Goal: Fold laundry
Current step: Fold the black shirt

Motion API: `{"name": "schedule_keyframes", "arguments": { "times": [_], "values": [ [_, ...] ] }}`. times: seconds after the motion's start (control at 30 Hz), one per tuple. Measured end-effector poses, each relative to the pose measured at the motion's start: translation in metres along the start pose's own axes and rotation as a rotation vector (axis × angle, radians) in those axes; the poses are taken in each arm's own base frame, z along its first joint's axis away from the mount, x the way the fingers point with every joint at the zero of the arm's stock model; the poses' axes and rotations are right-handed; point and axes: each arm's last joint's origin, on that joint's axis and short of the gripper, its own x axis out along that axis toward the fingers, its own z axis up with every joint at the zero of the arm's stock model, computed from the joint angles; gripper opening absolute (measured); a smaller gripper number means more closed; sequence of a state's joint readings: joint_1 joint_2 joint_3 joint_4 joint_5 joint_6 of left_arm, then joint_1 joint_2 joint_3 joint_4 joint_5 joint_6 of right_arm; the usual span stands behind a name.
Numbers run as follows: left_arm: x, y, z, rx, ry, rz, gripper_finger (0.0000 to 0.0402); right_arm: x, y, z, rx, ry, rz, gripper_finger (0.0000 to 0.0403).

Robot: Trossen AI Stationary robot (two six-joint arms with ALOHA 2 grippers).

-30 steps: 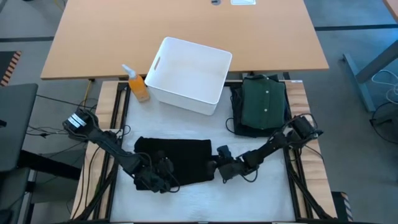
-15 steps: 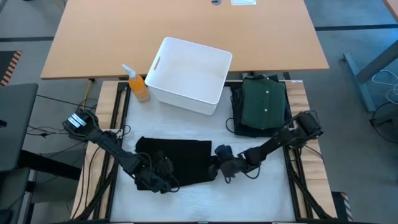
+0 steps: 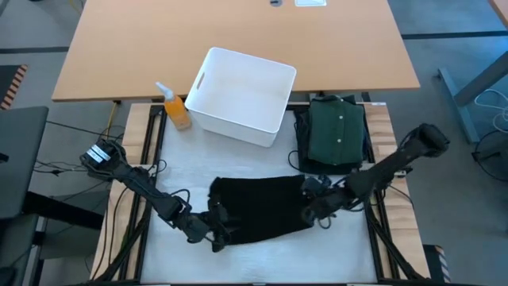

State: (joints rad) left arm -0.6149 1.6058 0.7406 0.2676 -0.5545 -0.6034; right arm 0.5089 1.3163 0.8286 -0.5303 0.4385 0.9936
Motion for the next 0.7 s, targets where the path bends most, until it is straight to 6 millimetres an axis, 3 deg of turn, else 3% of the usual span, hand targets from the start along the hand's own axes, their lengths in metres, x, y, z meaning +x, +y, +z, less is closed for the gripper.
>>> {"name": "schedule_keyframes", "arguments": {
  "times": [0.2, 0.37, 0.57, 0.7],
  "values": [
    [0.006, 0.004, 0.014, 0.001, -0.076, -0.031, 0.0141, -0.032, -0.008, 0.009, -0.029, 0.116, -0.002, 0.003],
    [0.021, 0.018, 0.026, -0.003, -0.153, 0.012, 0.0141, -0.049, 0.002, 0.029, -0.116, 0.139, -0.031, 0.003],
    [0.074, 0.033, 0.039, 0.006, -0.263, 0.038, 0.0141, -0.045, 0.024, 0.054, -0.168, 0.112, -0.018, 0.003],
    [0.124, 0.034, 0.042, 0.053, -0.178, 0.017, 0.0141, -0.034, 0.034, 0.064, -0.154, 0.118, -0.042, 0.003]
  ]
}}
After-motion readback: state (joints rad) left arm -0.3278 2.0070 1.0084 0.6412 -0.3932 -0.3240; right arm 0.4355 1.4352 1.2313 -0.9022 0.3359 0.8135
